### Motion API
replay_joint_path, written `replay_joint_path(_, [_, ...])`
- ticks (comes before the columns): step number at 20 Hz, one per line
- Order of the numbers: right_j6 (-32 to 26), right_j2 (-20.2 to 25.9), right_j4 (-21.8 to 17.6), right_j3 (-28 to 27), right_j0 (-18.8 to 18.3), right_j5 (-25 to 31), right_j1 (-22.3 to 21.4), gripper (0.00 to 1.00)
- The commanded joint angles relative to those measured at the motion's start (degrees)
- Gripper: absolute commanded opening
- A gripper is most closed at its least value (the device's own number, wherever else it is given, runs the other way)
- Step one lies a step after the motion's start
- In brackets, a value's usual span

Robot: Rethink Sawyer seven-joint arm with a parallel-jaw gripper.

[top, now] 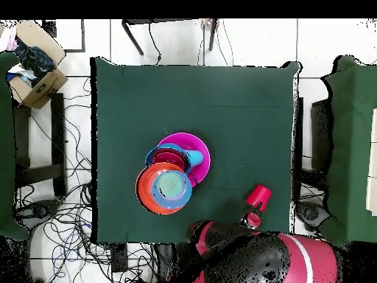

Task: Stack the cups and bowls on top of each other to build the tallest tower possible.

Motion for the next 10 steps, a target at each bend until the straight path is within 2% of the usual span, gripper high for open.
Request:
replay_joint_path(1, [15.7,4.0,-6.1,-3.7,2.9,6.8,-0.9,1.00])
replay_joint_path(7, [16.1,3.0,-9.9,-5.5,4.2,10.3,0.6,1.00])
replay_joint_path(10, [15.4,2.6,-10.1,-6.8,4.7,11.0,2.0,1.00])
